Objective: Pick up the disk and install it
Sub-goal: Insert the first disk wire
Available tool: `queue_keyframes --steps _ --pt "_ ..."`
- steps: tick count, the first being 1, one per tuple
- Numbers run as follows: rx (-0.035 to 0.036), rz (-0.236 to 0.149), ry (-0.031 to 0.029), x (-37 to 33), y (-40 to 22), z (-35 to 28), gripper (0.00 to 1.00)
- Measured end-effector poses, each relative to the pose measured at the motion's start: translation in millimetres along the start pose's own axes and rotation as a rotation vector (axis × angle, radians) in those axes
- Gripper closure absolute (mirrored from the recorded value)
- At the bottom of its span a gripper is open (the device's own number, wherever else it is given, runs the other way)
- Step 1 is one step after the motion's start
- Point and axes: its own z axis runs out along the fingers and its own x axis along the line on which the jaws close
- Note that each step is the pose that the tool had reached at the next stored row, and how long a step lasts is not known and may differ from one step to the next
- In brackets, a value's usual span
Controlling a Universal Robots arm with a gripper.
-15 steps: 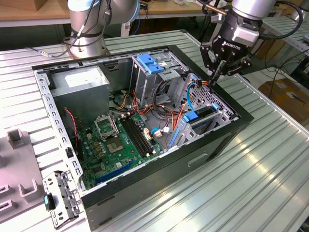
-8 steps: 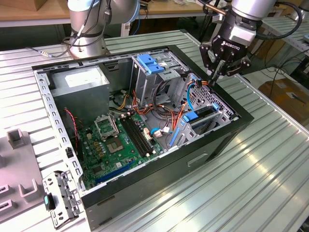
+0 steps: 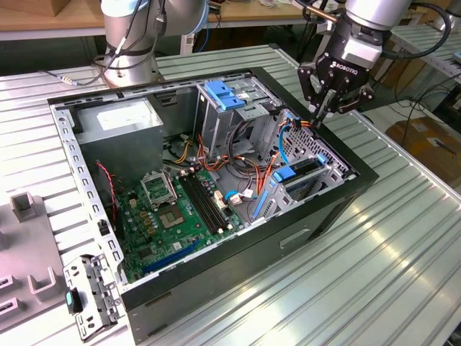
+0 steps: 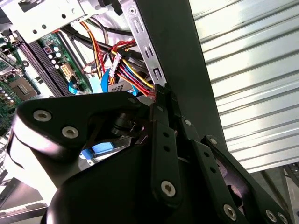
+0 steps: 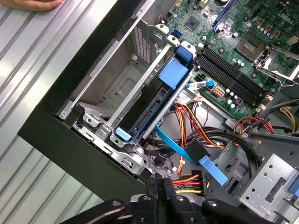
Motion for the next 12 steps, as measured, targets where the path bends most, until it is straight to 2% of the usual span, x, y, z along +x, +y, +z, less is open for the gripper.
queue_keyframes --steps 1,3,5,12 --pt "0.0 0.001 -0.0001 0.0 0.0 0.0 0.83" --pt "-0.0008 0.042 -0.0016 -0.1 0.1 0.0 0.83" --pt "-0.0011 0.067 -0.0025 0.0 0.1 0.0 0.83" --pt "-0.0012 0.069 -0.0027 2.7 5.4 0.3 0.83"
